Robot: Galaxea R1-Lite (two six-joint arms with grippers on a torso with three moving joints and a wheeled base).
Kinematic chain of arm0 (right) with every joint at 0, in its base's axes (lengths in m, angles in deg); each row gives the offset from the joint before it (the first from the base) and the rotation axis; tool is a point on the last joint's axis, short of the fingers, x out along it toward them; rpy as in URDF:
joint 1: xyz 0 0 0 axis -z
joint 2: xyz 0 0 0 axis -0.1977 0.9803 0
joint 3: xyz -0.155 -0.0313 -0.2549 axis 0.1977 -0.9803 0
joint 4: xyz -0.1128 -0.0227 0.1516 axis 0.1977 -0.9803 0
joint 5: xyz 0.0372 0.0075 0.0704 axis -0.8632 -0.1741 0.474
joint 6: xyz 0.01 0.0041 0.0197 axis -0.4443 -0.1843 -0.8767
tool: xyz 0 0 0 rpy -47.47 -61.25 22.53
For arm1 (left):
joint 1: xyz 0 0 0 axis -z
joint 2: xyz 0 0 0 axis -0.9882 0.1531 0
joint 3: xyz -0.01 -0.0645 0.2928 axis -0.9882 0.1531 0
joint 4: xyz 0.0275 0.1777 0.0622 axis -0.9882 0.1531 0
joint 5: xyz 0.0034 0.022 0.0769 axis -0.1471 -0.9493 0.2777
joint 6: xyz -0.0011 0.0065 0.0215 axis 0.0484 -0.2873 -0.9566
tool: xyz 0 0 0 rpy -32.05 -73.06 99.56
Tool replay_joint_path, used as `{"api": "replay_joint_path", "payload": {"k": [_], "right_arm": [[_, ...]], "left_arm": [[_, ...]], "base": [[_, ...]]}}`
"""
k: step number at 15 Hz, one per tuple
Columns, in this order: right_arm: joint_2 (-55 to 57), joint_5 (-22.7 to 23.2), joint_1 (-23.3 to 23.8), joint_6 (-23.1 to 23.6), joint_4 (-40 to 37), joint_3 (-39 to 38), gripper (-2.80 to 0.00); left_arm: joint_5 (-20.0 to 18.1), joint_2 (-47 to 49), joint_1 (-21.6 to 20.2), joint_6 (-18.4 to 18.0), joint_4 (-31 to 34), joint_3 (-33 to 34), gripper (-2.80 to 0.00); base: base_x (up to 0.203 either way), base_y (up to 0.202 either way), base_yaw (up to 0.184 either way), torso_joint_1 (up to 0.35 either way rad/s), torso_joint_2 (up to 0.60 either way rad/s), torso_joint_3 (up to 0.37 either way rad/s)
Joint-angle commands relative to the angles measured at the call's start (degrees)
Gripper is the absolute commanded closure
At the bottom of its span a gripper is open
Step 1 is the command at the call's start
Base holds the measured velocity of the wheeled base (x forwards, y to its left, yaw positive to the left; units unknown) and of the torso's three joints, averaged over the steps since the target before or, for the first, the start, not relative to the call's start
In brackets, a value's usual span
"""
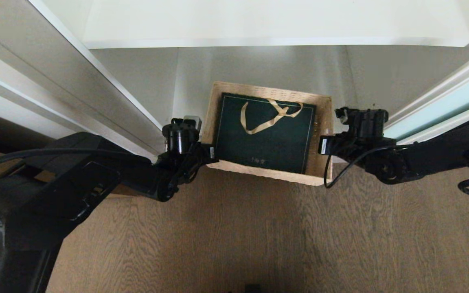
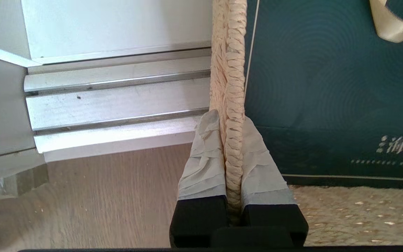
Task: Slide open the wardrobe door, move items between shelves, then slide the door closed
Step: Place the basket on the higher shelf
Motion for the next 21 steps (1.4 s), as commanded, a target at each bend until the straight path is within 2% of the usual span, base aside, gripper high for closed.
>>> {"api": "replay_joint_path", "payload": {"k": [1, 7, 12, 17, 21], "right_arm": [[-3.59, 0.35, -0.37, -0.06, 0.35, -2.33, 0.0], [-12.6, 0.41, -1.56, -0.06, 1.11, -12.77, 0.0], [-22.46, 0.25, -4.95, -0.18, 0.77, -22.25, 0.0], [-27.86, -0.32, -6.86, -0.41, -0.51, -26.98, 0.0], [-30.57, -0.22, -7.75, -0.4, -0.49, -31.56, 0.0]], "left_arm": [[0.16, -2.21, 1.68, -0.02, -1.21, 2.58, 0.0], [3.2, -8.38, 3.6, 0.03, 2.08, 4.28, 0.0], [3.9, -19.08, 4.94, 0.35, 5.03, 14.57, 0.0], [4.36, -23.21, 5.82, 0.82, 6.31, 19.57, 0.0], [9.59, -23.65, 10.1, 1.65, 6.43, 20.24, 0.0]], "base": [[0.0, 0.0, 0.0, 0.0, 0.0, 0.0], [0.0, 0.0, 0.0, 0.0, 0.0, 0.0], [0.0, 0.0, 0.0, 0.0, 0.0, 0.0], [0.0, 0.0, 0.0, 0.0, 0.0, 0.0], [0.0, 0.0, 0.0, 0.0, 0.0, 0.0]]}}
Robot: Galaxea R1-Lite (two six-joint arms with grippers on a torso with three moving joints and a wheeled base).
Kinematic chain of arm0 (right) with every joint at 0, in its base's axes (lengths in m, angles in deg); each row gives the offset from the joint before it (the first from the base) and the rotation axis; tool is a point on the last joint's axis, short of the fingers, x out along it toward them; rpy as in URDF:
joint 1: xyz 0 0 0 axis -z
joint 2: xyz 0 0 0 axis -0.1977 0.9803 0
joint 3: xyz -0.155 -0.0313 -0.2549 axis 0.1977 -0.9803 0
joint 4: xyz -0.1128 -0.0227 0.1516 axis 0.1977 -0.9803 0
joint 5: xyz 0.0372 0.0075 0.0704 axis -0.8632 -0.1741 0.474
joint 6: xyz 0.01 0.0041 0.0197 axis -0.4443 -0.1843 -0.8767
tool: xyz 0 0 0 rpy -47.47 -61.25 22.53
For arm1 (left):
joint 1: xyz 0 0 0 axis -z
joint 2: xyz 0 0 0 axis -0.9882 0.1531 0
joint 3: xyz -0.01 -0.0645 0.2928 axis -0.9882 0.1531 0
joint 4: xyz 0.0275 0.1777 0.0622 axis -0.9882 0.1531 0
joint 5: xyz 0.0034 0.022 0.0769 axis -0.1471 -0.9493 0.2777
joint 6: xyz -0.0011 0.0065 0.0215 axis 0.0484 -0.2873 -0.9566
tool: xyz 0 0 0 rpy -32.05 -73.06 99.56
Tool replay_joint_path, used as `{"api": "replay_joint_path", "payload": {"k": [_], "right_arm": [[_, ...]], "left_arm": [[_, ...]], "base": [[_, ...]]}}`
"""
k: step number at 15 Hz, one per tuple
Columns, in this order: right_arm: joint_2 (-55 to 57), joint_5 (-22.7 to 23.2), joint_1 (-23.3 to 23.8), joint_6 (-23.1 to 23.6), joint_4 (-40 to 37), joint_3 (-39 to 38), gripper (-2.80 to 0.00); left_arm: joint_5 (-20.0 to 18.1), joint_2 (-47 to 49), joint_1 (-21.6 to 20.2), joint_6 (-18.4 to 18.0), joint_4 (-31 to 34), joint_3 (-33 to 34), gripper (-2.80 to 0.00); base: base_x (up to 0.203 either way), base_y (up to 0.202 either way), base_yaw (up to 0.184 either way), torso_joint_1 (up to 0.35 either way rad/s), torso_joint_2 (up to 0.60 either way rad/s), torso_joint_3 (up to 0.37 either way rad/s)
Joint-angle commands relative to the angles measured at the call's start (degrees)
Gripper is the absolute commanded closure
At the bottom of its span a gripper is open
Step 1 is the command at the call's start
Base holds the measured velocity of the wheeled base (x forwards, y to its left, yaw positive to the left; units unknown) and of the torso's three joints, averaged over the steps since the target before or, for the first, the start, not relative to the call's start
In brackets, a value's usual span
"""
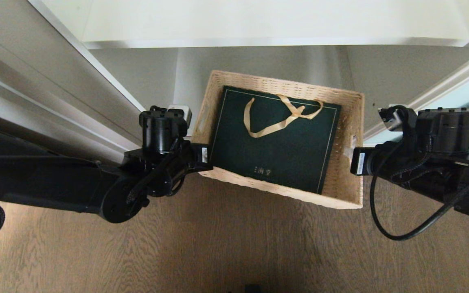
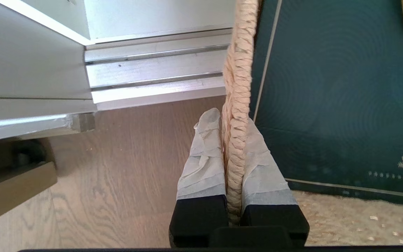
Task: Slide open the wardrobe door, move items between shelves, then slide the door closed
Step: Place the basket on the higher shelf
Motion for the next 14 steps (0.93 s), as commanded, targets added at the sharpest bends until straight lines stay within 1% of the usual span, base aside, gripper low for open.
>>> {"api": "replay_joint_path", "payload": {"k": [1, 2, 4, 6, 9, 14], "right_arm": [[-1.54, 0.24, -0.86, -0.15, 0.4, -1.64, 0.0], [-1.69, 0.18, -1.57, -0.86, 0.67, -2.48, 0.0], [-2.88, 0.24, -1.98, -2.18, 0.87, -3.93, 0.0], [-3.27, 0.41, -2.06, -2.52, 0.88, -4.95, 0.0], [-3.46, 0.27, -4.07, -3.45, 0.96, -5.59, 0.0], [-3.62, 0.26, -4.27, -3.76, 0.96, -5.57, 0.0]], "left_arm": [[0.45, -0.63, 1.36, 0.92, -1.12, 0.0, 0.0], [0.47, -0.7, 1.98, 1.94, -1.25, -0.16, 0.0], [0.6, -0.7, 4.64, 4.09, -1.27, 0.9, 0.0], [0.35, -0.75, 5.11, 4.0, -1.48, 2.91, 0.0], [0.42, -0.7, 5.05, 3.73, -1.67, 4.71, 0.0], [0.59, -3.22, 5.02, 3.62, -1.73, 6.25, 0.0]], "base": [[0.0, 0.0, 0.0, 0.0, 0.0, 0.0], [0.0, 0.0, 0.0, 0.0, 0.0, 0.0], [0.0, 0.0, 0.0, 0.0, 0.0, 0.0], [0.0, 0.0, 0.0, 0.0, 0.0, 0.0], [0.0, 0.0, 0.0, 0.0, 0.0, 0.0], [0.0, 0.0, 0.0, 0.0, 0.0, 0.0]]}}
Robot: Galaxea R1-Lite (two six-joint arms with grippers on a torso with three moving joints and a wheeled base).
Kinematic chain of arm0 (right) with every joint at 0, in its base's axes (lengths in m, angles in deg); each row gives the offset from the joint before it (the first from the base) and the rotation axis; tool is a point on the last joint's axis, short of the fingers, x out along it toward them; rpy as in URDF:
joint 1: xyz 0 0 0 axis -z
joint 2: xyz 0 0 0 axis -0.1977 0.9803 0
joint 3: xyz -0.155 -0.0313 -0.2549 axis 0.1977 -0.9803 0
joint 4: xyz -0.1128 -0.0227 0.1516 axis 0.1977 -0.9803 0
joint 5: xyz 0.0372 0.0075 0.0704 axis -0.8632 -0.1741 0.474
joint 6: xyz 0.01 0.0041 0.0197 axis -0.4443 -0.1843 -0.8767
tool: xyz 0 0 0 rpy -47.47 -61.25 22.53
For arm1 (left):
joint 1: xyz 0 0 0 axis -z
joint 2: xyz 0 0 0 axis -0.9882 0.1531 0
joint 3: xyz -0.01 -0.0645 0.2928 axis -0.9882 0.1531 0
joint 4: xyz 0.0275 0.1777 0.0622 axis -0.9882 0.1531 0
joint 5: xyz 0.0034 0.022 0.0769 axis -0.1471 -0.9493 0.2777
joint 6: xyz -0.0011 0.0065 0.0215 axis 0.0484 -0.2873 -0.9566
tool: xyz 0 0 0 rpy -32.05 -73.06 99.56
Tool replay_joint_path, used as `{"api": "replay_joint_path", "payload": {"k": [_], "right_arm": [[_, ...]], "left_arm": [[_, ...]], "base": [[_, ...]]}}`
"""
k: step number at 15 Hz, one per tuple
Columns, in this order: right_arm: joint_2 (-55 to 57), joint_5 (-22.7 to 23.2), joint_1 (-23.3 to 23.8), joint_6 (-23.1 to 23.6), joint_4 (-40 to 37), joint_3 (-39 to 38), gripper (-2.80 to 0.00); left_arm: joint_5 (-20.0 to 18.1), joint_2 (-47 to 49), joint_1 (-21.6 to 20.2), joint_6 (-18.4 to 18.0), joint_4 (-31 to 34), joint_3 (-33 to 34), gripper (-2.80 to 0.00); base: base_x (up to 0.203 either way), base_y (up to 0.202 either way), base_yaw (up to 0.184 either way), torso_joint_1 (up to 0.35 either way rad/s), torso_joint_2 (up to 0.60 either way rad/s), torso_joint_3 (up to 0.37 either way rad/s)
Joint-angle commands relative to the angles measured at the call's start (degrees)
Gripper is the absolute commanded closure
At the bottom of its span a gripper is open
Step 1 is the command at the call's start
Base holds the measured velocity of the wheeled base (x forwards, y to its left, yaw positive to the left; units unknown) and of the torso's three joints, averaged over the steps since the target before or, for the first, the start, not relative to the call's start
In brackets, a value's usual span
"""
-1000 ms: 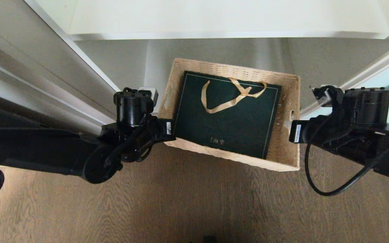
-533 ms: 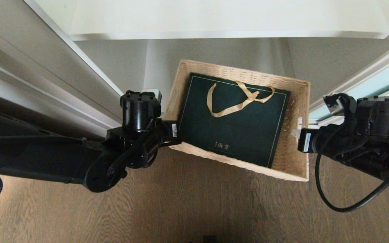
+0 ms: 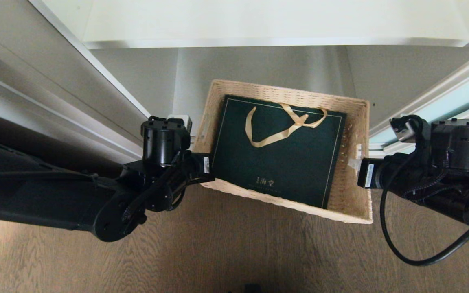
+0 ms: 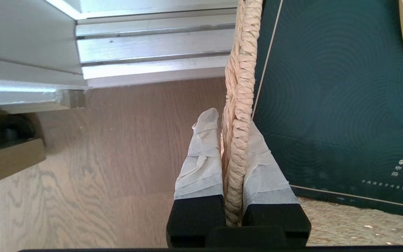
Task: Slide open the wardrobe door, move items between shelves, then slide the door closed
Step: Place the basket on the higher shelf
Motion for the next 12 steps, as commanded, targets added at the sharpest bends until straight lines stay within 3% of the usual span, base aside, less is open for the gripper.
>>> {"api": "replay_joint_path", "payload": {"k": [1, 7, 12], "right_arm": [[0.05, 0.14, -0.08, -0.25, 0.34, 0.05, 0.0], [-1.47, -0.42, -0.47, -1.3, 3.93, -2.62, 0.0], [-4.4, -0.98, -0.99, -1.44, 4.56, -4.85, 0.0]], "left_arm": [[-0.08, -1.2, 0.03, 0.07, -0.28, 0.64, 0.0], [0.15, -1.35, -0.4, -0.18, -0.38, 2.73, 0.0], [0.07, -1.79, -0.94, -0.55, -4.85, 5.3, 0.0]], "base": [[0.0, 0.0, 0.0, 0.0, 0.0, 0.0], [0.0, 0.0, 0.0, 0.0, 0.0, 0.0], [0.0, 0.0, 0.0, 0.0, 0.0, 0.0]]}}
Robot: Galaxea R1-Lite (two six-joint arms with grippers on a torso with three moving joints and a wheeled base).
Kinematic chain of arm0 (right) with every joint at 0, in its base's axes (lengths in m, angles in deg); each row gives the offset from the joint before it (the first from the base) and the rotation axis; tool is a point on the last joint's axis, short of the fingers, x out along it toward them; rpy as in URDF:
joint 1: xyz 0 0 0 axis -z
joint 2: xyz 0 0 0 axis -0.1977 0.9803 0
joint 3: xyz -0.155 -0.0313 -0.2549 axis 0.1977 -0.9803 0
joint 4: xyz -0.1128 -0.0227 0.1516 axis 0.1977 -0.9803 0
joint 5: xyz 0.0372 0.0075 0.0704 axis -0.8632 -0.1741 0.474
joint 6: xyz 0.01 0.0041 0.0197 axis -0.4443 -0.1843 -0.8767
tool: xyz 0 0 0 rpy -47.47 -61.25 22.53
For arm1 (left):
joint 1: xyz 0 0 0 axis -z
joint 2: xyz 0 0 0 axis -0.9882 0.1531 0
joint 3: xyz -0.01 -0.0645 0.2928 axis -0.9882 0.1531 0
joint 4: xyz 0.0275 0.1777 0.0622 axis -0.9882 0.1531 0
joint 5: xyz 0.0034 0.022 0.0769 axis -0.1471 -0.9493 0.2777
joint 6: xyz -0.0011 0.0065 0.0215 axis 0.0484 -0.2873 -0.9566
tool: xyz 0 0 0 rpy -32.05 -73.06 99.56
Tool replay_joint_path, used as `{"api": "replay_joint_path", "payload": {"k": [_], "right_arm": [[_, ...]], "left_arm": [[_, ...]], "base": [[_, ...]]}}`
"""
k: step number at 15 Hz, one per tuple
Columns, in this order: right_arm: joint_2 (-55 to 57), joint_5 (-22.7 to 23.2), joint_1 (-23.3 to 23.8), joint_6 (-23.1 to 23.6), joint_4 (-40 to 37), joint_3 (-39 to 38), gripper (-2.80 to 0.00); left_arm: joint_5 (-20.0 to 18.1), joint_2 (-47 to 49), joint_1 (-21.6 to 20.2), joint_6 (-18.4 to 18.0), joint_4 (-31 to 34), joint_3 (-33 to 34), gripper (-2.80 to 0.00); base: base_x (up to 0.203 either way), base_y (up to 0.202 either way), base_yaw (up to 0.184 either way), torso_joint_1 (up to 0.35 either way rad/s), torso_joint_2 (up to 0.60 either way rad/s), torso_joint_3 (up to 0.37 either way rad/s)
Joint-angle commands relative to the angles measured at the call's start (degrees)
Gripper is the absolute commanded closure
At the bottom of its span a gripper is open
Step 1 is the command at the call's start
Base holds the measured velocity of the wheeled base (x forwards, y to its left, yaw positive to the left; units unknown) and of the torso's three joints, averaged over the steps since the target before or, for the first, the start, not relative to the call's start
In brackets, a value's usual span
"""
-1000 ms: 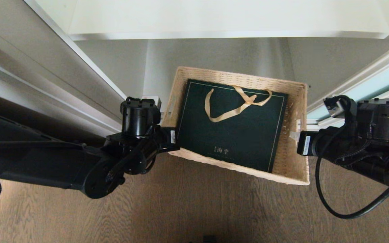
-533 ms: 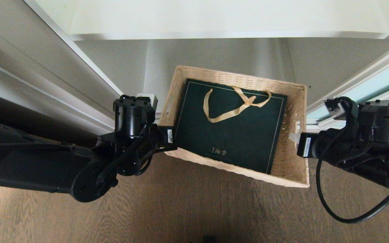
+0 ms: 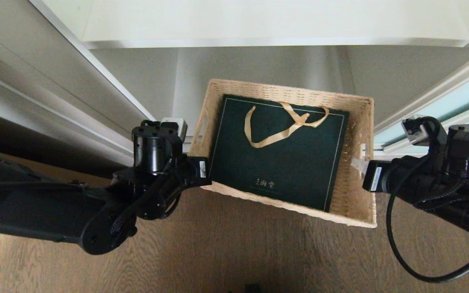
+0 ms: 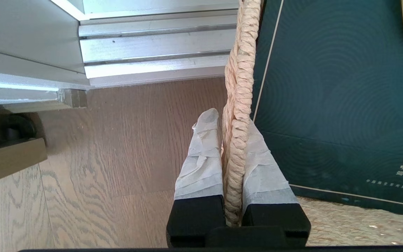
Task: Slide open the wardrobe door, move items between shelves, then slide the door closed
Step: Place the basket on the higher shelf
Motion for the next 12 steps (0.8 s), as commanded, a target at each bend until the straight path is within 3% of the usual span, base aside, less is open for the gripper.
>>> {"api": "replay_joint_path", "payload": {"k": [1, 4, 7, 12], "right_arm": [[-1.27, -0.16, -0.08, -0.05, 0.03, -0.24, 0.0], [-1.8, 0.02, -0.08, -0.13, 0.12, -0.32, 0.0], [-1.66, 0.1, -0.08, -0.22, 0.12, -1.56, 0.0], [-2.35, 0.1, 0.01, 0.28, 1.9, -2.85, 0.0]], "left_arm": [[0.42, -0.12, -0.17, -0.06, -0.34, 0.8, 0.0], [0.42, 0.07, -0.36, -0.17, -0.34, 1.18, 0.0], [0.42, 0.88, -0.45, -0.17, -1.62, 1.42, 0.0], [0.51, 1.01, -0.62, -0.31, -2.18, 0.72, 0.0]], "base": [[0.0, 0.0, 0.0, 0.0, 0.0, 0.0], [-0.02, 0.0, 0.002, 0.004, 0.0, 0.001], [-0.149, 0.0, -0.001, 0.0, 0.0, 0.005], [0.0, 0.0, 0.0, 0.0, 0.0, 0.0]]}}
